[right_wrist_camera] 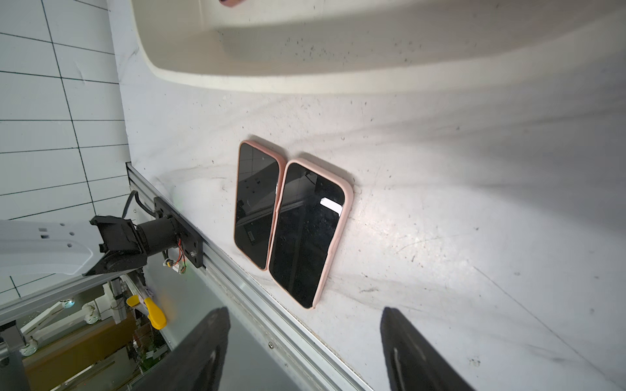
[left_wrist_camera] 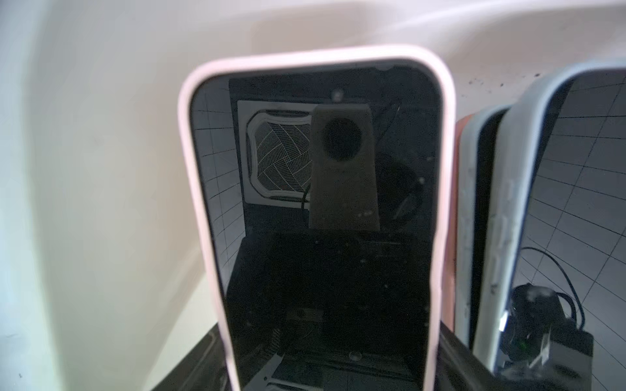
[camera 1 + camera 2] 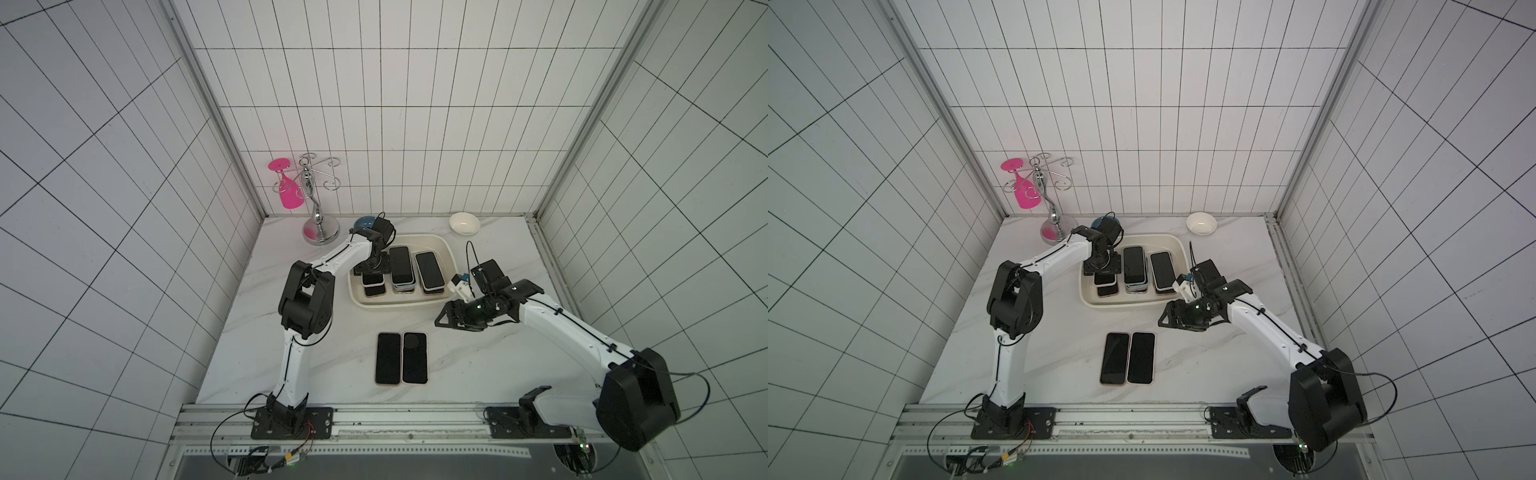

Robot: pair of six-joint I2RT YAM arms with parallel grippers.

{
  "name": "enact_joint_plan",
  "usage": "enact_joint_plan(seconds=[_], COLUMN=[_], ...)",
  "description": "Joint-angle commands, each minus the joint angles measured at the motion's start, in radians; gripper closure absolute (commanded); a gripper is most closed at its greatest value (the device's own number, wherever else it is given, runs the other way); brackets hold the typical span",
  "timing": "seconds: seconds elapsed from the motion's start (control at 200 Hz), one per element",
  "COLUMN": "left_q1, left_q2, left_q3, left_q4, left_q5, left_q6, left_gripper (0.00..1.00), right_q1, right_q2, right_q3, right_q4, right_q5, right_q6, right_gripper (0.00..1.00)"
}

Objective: Take the phone out of the storage box
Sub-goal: Pick up the phone from the storage box.

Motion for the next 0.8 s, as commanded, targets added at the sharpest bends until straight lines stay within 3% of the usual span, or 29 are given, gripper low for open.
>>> enact_joint_plan(seconds=[0.0,0.15,0.245,0.385,0.485,0.795], left_q1=[-0.011,-0.045,-0.07,-0.103,-0.127,-0.153], left_q2=[-0.095,-0.169,-0.216,-0.278,-0.306,-0.326], left_q3=[0.011,0.005,-0.025,-0.074,-0.093,-0.091], left_q4=[-0.007,-0.056,-0.076,-0.077,-0.073,-0.071], left_q5=[-0.008,0.018,0.051,0.126,0.145,0.193], left_q6=[0.037,0.087,0.113,0.13,0.133,0.136], left_gripper=[0.39,0.39,0.39,0.39,0.39,0.39], right_q1=[-0.057,-0.161,-0.203,-0.195,-0.16,-0.047], right_q2=[0.046,0.183,0.311,0.527,0.634,0.765], right_q3=[0.13,0.336,0.485,0.704,0.827,0.854], right_q4=[-0.022,-0.022,0.012,0.07,0.059,0.064], right_q5=[-0.008,-0.056,-0.177,-0.345,-0.364,-0.368], right_q6=[-0.039,-0.013,0.039,0.126,0.139,0.117], right_gripper=[0.26,0.26,0.28,0.32,0.32,0.33])
